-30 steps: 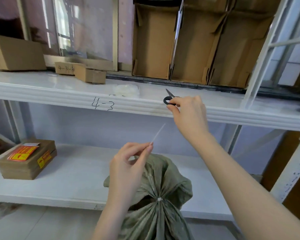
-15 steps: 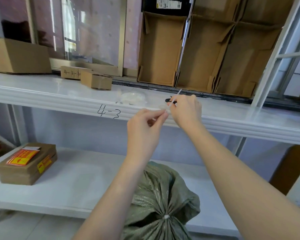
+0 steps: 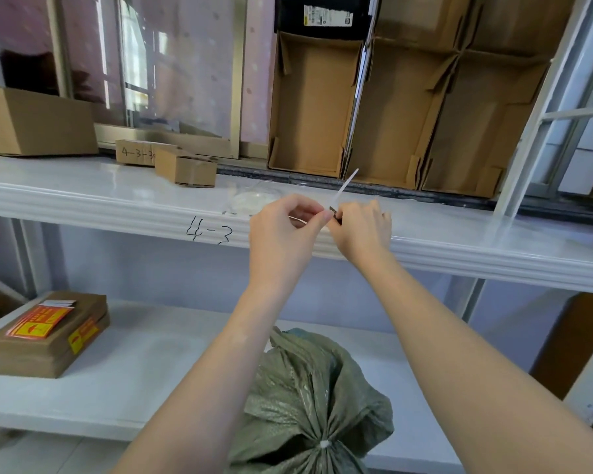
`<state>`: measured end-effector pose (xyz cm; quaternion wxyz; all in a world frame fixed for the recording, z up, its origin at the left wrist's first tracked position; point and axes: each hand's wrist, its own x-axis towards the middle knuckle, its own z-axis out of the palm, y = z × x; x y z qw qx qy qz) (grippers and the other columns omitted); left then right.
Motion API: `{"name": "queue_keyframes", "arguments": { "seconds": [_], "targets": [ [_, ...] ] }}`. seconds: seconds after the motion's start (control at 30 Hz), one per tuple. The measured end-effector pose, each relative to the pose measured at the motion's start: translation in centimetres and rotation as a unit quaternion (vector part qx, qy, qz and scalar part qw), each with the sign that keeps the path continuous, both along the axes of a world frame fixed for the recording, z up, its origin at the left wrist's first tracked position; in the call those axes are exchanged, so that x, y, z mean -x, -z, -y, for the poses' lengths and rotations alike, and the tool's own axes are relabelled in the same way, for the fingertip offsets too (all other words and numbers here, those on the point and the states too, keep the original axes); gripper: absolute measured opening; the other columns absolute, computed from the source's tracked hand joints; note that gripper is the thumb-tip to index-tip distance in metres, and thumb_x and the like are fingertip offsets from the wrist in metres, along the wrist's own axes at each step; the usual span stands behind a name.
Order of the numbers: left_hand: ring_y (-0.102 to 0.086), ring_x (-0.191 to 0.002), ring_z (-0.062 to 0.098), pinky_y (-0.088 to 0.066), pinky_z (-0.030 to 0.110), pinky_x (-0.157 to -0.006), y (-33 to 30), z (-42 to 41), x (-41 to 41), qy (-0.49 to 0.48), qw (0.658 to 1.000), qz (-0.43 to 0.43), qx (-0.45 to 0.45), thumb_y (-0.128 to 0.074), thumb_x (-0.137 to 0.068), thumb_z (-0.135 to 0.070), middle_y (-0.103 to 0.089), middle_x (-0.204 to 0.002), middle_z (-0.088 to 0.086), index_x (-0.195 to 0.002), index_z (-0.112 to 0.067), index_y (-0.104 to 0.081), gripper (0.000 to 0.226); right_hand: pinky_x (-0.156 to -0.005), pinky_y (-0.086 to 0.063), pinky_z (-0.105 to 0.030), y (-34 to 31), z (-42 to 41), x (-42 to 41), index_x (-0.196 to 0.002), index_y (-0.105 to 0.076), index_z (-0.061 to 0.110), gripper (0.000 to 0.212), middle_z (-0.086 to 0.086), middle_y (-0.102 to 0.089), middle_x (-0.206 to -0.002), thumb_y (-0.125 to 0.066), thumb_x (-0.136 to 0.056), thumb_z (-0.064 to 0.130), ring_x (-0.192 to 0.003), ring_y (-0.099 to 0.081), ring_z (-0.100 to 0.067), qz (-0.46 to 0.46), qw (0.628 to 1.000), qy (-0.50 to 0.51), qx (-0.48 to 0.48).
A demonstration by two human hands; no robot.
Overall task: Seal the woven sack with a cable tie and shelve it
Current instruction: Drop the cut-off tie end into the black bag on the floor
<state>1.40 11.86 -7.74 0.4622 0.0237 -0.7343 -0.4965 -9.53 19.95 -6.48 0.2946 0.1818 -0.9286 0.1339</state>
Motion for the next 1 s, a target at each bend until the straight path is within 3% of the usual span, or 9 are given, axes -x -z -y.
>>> {"name": "queue_keyframes", "arguments": {
  "seconds": [0.17, 0.23, 0.3, 0.37, 0.47, 0.6, 0.73, 0.8, 1.0],
  "targets": [
    [-0.054, -0.057, -0.006, -0.038, 0.008, -0.055, 0.2, -0.5, -1.0, 0.005, 1.000, 0.009, -0.005, -0.073, -0.079, -0.026, -0.063, -0.064, -0.015, -0.072, -0.023, -0.068, 0.009, -0.090, -0.037, -0.041, -0.4, -1.6, -0.9, -0.122, -0.051, 0.016, 0.036, -0.010, -0.046, -0.123, -0.049, -0.091, 0.034, -0.116, -0.043, -0.031, 0.017, 0.994, -0.055, 0.089],
    [-0.054, -0.056, -0.004, -0.038, 0.008, -0.054, 0.6, -1.0, -1.7, 0.015, 1.000, 0.014, -0.012, -0.073, -0.079, -0.027, -0.064, -0.063, -0.014, -0.071, -0.025, -0.068, 0.009, -0.090, -0.042, -0.039, -0.9, -3.3, -2.3, -0.123, -0.048, 0.018, 0.035, -0.006, -0.044, -0.118, -0.052, -0.089, 0.025, -0.104, -0.049, -0.025, 0.012, 0.975, -0.129, 0.181],
    [-0.053, -0.054, -0.001, -0.039, 0.014, -0.056, 1.2, -2.0, -2.4, 0.028, 0.999, 0.022, -0.009, -0.074, -0.078, -0.029, -0.064, -0.062, -0.013, -0.069, -0.028, -0.068, 0.011, -0.081, -0.045, -0.026, -1.4, -5.9, -4.3, -0.122, -0.048, 0.020, 0.038, -0.001, -0.042, -0.112, -0.056, -0.085, 0.015, -0.091, -0.049, -0.018, 0.028, 0.948, -0.200, 0.246],
    [-0.052, -0.053, 0.001, -0.041, 0.020, -0.058, 1.9, -3.4, -3.0, 0.043, 0.999, 0.029, 0.004, -0.074, -0.077, -0.029, -0.065, -0.062, -0.011, -0.069, -0.026, -0.068, 0.011, -0.071, -0.041, -0.016, -1.1, -9.1, -6.5, -0.122, -0.047, 0.026, 0.043, 0.002, -0.046, -0.112, -0.060, -0.083, 0.013, -0.089, -0.050, -0.014, 0.052, 0.936, -0.253, 0.240],
    [-0.054, -0.057, 0.003, -0.042, 0.016, -0.060, 3.2, -6.1, -3.7, 0.074, 0.996, 0.029, 0.051, -0.075, -0.078, -0.025, -0.067, -0.065, -0.011, -0.072, -0.020, -0.070, 0.009, -0.072, -0.040, -0.011, 0.1, -14.1, -9.4, -0.120, -0.042, 0.036, 0.052, 0.004, -0.050, -0.114, -0.066, -0.080, 0.014, -0.096, -0.051, -0.008, 0.068, 0.933, -0.292, 0.200],
    [-0.058, -0.063, 0.006, -0.043, 0.016, -0.065, 5.0, -10.2, -4.1, 0.109, 0.988, 0.035, 0.103, -0.075, -0.078, -0.021, -0.069, -0.070, -0.011, -0.074, -0.017, -0.071, 0.007, -0.080, -0.042, -0.018, 2.0, -20.1, -12.1, -0.121, -0.049, 0.031, 0.045, 0.006, -0.057, -0.109, -0.068, -0.081, 0.022, -0.100, -0.053, -0.009, 0.057, 0.947, -0.261, 0.179],
    [-0.060, -0.066, 0.009, -0.048, 0.024, -0.070, 6.9, -14.4, -4.1, 0.136, 0.976, 0.044, 0.163, -0.076, -0.077, -0.022, -0.068, -0.071, -0.008, -0.074, -0.015, -0.071, 0.009, -0.075, -0.038, -0.011, 4.2, -25.3, -13.2, -0.111, -0.061, 0.023, 0.029, 0.015, -0.061, -0.086, -0.066, -0.082, 0.026, -0.090, -0.057, -0.010, 0.015, 0.966, -0.191, 0.174],
    [-0.061, -0.068, 0.009, -0.048, 0.024, -0.071, 7.7, -16.4, -4.2, 0.153, 0.969, 0.047, 0.188, -0.076, -0.077, -0.022, -0.067, -0.071, -0.007, -0.074, -0.017, -0.070, 0.009, -0.073, -0.038, -0.010, 5.2, -27.8, -13.5, -0.104, -0.066, 0.022, 0.021, 0.011, -0.063, -0.084, -0.065, -0.083, 0.026, -0.088, -0.056, -0.010, 0.017, 0.973, -0.158, 0.168],
    [-0.061, -0.069, 0.006, -0.050, 0.029, -0.075, 10.6, -21.2, -3.9, 0.187, 0.952, 0.071, 0.233, -0.074, -0.078, -0.026, -0.066, -0.072, -0.012, -0.073, -0.026, -0.069, 0.007, -0.076, -0.044, -0.026, 8.0, -33.7, -14.4, -0.080, -0.068, 0.023, 0.004, 0.015, -0.059, -0.075, -0.066, -0.083, 0.024, -0.084, -0.055, -0.015, 0.055, 0.974, -0.122, 0.184]
  ]
}}
